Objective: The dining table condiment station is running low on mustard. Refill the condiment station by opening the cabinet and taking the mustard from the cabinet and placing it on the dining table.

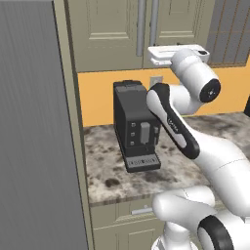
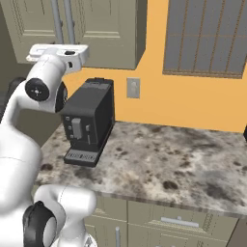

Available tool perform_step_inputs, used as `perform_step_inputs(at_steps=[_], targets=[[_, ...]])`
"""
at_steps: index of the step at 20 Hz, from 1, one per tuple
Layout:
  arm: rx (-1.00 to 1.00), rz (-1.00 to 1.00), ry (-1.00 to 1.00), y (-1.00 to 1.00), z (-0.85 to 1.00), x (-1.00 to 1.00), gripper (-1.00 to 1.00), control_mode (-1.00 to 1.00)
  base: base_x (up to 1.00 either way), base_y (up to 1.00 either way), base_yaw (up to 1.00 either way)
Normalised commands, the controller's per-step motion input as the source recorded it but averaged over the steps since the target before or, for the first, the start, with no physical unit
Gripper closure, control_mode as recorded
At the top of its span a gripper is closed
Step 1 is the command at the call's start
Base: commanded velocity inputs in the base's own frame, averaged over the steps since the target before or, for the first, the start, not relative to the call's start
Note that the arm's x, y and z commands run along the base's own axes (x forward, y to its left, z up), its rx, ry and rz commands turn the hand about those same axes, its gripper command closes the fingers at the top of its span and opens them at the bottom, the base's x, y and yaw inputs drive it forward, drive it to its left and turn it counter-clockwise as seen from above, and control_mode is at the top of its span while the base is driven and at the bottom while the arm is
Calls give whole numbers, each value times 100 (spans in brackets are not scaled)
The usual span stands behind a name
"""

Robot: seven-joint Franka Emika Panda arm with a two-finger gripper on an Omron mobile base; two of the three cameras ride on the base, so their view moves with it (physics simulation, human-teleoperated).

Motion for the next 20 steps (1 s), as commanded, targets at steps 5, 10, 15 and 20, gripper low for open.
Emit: perform_step_inputs(at_steps=[5,10,15,20], targets=[[0,-1,-3,2,0,55,-100,-100,0,0,0],[0,0,0,1,0,50,-100,-100,0,0,0],[0,-1,0,8,3,36,-100,-100,0,0,0],[0,-3,0,8,6,28,-100,-100,0,0,0]])
